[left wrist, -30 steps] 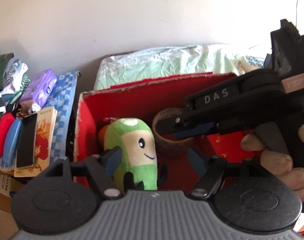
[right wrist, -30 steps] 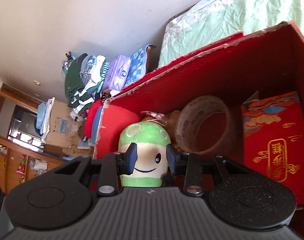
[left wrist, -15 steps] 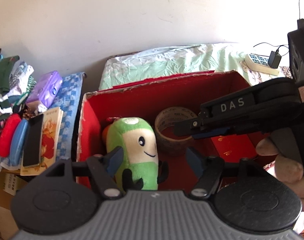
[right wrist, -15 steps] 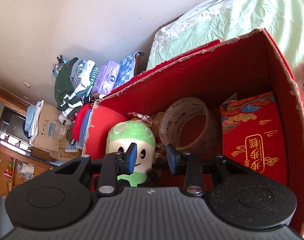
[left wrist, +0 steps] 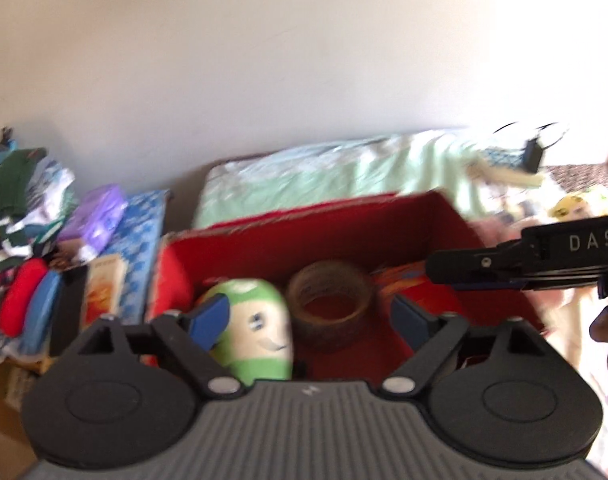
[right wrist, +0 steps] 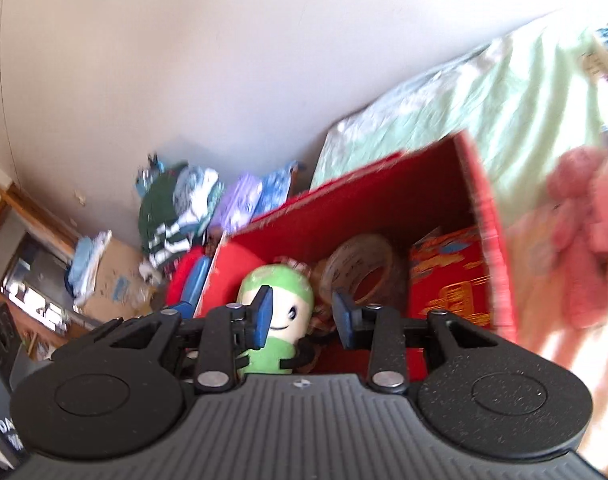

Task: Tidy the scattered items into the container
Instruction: 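Move the right gripper back to the bed toward the yellow tiger plush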

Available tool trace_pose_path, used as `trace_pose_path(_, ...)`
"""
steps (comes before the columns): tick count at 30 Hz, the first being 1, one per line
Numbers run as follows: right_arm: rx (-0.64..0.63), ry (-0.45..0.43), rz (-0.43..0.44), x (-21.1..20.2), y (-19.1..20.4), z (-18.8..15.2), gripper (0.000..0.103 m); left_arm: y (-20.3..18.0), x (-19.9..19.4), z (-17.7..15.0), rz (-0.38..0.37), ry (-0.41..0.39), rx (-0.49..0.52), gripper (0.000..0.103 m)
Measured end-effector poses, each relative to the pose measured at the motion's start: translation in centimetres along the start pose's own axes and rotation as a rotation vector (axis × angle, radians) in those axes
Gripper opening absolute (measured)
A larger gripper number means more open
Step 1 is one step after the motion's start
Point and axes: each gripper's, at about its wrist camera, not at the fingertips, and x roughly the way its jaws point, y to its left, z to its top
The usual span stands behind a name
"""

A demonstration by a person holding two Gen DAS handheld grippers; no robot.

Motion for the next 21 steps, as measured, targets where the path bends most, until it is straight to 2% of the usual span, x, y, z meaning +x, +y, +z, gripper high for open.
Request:
trace_pose_path(4,0.067,-0.082,-0.024,-4.8,-3.6,0.6,0.044,-4.1,-1.1,1.0,-0.095,-0.052,0.035,0.097)
trace_pose_path(7,0.101,-0.112,-0.119,-8.3,-7.0,1.1,0.045,-8.2,-1.2,2.1,-0.197,-0.063,0.037,0.098)
trace_pose_path(10,0.118,-0.122,-0.249,-12.0,-11.1,1.7,0.047,-13.3,-0.3,3.2,-0.321,-0.035,0.032,0.098)
trace_pose_path(13,0.123,-0.138,-0.396,-15.6,-15.4,1.9,0.052,-19.5,1.8,3.4,-0.41,0.024,0.048,0.099)
trace_pose_path(16,0.127,-0.161,-0.507,-19.0,-19.4,2.4,0.059,-24.9,5.6,3.2,-0.483,0.149,0.029,0.099)
trace_pose_path(19,0.158,-0.178,-0.535,-21.5,-23.2,3.1,0.063,-28.9,9.2,2.9,-0.529,0.255,-0.042,0.096)
trace_pose_path(21,0.166,-0.176,-0.519,-22.2,-25.0,3.9,0.065,-30.9,11.5,3.1,-0.534,0.288,-0.073,0.096)
